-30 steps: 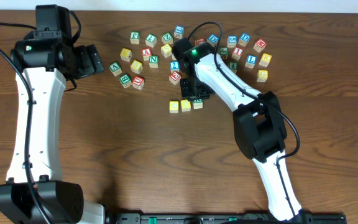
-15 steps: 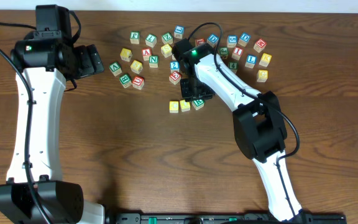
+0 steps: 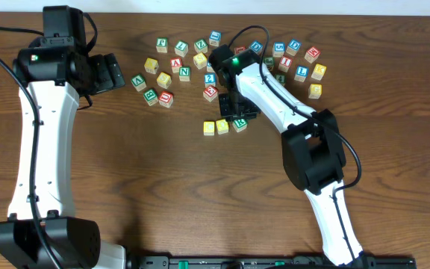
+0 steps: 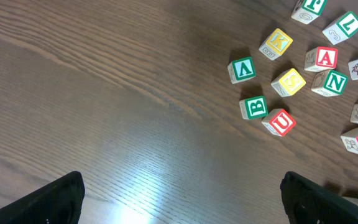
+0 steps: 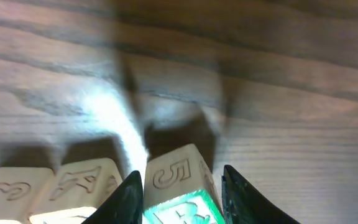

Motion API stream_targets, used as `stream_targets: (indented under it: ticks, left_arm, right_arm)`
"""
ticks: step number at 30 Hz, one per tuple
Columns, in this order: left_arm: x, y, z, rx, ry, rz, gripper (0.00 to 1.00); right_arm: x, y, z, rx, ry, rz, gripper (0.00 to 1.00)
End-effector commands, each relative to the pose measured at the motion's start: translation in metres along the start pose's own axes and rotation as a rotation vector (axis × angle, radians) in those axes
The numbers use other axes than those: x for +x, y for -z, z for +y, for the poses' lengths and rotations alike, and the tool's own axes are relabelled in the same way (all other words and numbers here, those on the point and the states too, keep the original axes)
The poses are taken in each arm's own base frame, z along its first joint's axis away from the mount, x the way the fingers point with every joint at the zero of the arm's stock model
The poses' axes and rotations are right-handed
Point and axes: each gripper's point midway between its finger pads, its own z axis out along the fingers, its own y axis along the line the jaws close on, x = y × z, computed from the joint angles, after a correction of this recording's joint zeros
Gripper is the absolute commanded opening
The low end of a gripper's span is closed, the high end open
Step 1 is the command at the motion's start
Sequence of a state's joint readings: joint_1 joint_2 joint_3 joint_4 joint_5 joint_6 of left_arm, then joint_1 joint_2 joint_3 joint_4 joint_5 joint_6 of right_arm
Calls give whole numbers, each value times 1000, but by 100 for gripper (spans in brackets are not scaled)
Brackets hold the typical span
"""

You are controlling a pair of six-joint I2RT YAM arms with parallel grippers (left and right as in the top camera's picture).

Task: Spell out CORL
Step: 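Place the R block right of the O block and open the gripper, then lift the right gripper and move it over the blue L block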

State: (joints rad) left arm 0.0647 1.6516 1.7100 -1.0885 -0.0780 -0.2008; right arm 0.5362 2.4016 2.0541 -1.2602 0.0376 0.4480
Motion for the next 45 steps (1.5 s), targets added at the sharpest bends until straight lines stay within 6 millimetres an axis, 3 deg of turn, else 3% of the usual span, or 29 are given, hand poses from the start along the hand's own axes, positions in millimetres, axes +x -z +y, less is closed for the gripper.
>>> stream_targets:
  ticks: [1,5,10,21,29,34,38,42,45]
  left_arm:
    - [1,-4,3,-15,-16,7,99]
    - [1,-4,3,-15,-16,7,99]
    - [1,-4,3,-15,-16,7,99]
    - [1,-4,3,-16,-16,7,99]
    - [1,-4,3,-15,-16,7,99]
    - [1,-4,3,-15,-16,7,99]
    - [1,-4,3,-15,-16,7,99]
    - [1,-4,3,-15,-16,7,99]
    - [1,-4,3,-15,-16,7,99]
  right_arm:
    - [-5,20,2,-15,-7,-42,36]
    - [-3,19,5,-13,1,-42,35]
    - [-4,19,4,-12,-10,-45,25]
    - [-4,19,4,-13,-72,-44,27]
    - [-7,23,5,-22,-72,-52,44]
    - [-15,38,8,-42,-57,-83,52]
    - [-22,54,7,-54,-54,-108,52]
    - [-35,78,-2,-72,-56,-154,53]
    - [-56,103,-18,-98,-79,-228,56]
